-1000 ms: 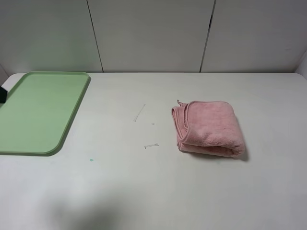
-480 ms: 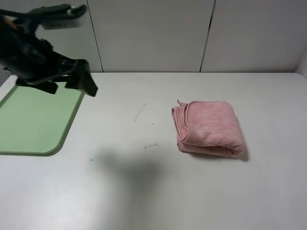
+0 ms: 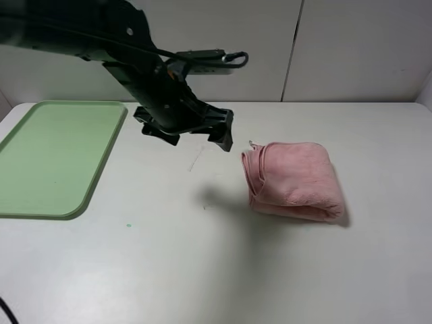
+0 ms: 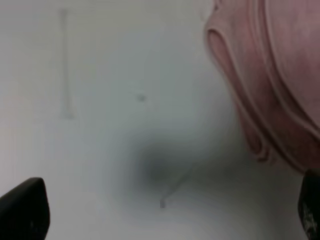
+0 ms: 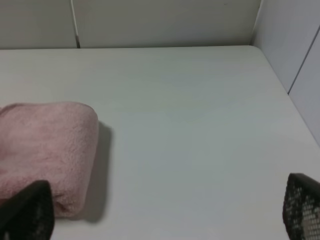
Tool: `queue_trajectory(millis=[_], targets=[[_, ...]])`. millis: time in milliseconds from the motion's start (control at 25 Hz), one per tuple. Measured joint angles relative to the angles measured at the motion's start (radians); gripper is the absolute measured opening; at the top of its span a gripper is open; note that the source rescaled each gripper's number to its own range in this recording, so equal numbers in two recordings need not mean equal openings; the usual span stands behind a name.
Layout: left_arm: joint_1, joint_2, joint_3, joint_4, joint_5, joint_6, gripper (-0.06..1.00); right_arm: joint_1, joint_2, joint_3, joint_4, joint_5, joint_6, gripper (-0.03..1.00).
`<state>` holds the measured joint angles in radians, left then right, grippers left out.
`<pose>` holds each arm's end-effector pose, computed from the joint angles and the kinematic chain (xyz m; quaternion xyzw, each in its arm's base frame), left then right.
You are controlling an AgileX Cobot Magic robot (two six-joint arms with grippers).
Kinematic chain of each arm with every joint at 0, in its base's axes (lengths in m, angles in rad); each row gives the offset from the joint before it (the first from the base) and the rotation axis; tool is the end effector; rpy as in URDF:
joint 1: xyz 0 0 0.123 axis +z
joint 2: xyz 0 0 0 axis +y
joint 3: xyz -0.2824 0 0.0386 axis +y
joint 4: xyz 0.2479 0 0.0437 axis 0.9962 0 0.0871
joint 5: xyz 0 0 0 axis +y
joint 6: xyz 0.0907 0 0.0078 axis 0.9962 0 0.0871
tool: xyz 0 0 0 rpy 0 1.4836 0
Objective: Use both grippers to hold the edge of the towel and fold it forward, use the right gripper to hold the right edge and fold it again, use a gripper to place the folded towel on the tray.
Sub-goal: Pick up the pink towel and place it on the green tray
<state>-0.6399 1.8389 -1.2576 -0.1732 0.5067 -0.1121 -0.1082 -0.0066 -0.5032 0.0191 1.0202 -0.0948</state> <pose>0.3103 -0.2405 0.2094 0.1907 0.9388 -0.1601 0.2379 -0.0045 0.0020 0.2814 0.0054 0.8398 -0.0455 0.5410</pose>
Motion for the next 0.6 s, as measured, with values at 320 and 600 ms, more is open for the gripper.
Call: queue_trajectory(millis=[320, 600], targets=[[-0.093, 0.217, -0.157, -0.001, -0.056, -0.085, 1.0, 0.0, 0.0, 0.0, 0.0, 0.0, 0.0, 1.0], [-0.139, 0.348, -0.281, -0.002, -0.097, -0.122, 1.0, 0.0, 0.0, 0.0, 0.0, 0.0, 0.0, 1.0]])
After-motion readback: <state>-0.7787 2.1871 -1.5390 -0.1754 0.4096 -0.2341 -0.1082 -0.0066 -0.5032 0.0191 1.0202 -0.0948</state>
